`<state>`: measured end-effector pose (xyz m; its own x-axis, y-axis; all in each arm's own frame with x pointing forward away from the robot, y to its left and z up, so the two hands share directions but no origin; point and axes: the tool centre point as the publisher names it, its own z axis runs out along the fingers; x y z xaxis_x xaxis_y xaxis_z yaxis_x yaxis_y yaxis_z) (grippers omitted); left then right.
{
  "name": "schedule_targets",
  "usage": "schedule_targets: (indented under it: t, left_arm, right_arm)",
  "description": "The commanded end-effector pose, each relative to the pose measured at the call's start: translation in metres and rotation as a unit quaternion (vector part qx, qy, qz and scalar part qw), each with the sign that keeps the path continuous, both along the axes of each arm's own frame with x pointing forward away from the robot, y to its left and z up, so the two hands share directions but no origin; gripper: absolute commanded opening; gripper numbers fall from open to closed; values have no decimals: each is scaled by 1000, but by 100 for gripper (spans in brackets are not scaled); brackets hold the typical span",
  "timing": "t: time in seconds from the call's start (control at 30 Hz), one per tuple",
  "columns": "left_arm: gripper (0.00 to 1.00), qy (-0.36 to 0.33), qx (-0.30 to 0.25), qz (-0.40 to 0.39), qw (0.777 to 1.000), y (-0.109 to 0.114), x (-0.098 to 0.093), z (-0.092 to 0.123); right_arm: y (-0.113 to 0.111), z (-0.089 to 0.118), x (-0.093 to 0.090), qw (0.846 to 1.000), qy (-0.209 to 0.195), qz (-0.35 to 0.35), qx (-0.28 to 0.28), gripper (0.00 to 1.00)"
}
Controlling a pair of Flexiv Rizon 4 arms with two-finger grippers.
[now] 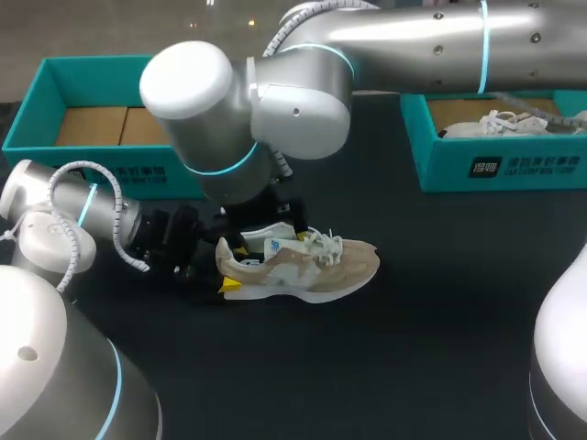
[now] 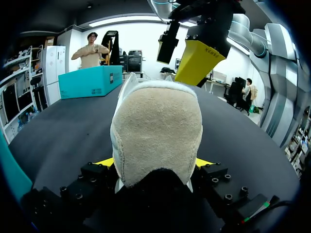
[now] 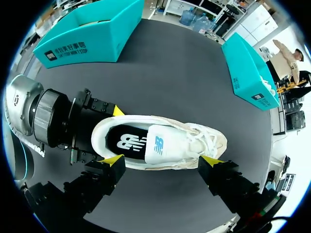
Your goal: Take the shoe out of the shoebox, open the shoe tongue, remove and reinsert the insole, then place the shoe into the shoebox
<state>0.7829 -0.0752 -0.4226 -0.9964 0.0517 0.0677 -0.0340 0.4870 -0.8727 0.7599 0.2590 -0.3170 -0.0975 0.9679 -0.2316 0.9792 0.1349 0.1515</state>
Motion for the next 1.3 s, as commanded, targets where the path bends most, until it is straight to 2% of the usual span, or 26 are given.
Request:
schedule_targets:
  t: [0.03,0.23,0.47,0.73,0.97,1.1,1.3]
  left_arm:
    - [0,0,3,0,1000,-3,2,-5]
    - [0,0,3,0,1000,-3,2,-5]
    - [0,0,3,0,1000,-3,2,-5]
    - [0,0,3,0,1000,-3,2,-5]
    - [0,0,3,0,1000,-3,2,-5]
    - [0,0,3,0,1000,-3,2,-5]
    - [0,0,3,0,1000,-3,2,-5]
  right_arm:
    - [5,0,0,1000,-4,-4,-22,100]
    - [5,0,0,1000,-4,-4,-22,100]
    - [-12,-17,17,999,4,-30,-38,100]
    - [-14,-39,23,997,18,-32,-71,100]
    - [-17,-43,22,995,24,-34,-88,100]
    - [-27,-46,24,993,24,-44,-108,100]
    - [-46,-37,28,990,21,-64,-126,100]
